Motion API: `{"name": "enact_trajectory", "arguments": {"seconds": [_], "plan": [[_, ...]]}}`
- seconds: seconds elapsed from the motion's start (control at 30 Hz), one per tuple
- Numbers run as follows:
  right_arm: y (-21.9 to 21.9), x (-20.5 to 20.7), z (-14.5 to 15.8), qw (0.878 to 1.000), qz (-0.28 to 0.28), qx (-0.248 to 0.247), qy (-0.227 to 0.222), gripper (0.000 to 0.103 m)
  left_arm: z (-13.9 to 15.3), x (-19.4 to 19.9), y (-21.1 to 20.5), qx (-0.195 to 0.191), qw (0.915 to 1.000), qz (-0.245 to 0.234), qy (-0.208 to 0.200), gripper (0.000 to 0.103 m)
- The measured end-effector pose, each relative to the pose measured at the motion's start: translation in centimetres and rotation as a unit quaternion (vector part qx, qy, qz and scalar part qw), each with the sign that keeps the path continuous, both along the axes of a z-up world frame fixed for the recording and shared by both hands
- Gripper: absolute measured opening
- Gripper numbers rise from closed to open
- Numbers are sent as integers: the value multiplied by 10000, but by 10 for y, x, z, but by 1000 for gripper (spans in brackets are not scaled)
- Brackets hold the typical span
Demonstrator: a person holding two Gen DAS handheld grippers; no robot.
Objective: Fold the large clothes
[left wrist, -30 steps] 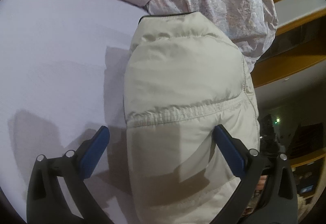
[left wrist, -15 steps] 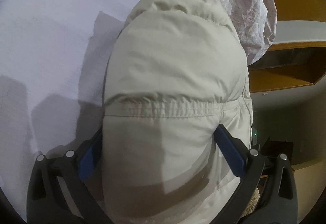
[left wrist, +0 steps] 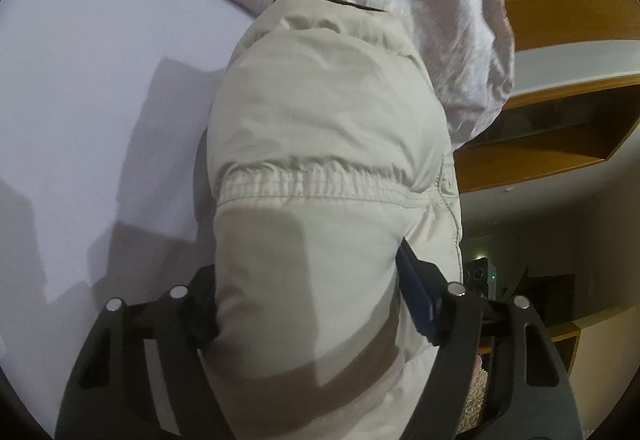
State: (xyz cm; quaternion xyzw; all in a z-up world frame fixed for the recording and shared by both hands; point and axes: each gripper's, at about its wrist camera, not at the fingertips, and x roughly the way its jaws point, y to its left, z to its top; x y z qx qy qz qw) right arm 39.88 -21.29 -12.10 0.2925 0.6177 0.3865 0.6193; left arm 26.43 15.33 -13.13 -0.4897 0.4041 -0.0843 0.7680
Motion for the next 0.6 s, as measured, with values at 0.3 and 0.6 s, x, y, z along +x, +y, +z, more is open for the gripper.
{"name": "enact_trajectory", "arguments": {"seconds": [0.3,0.6], "plan": [[87,24,35,9966,438,32,-692,56,22,-20,62,148,9969,675,-377,71],[148,33,20,9934,636,-372,-882,54,11,-19,113,489,9942,949,-103,71]]}}
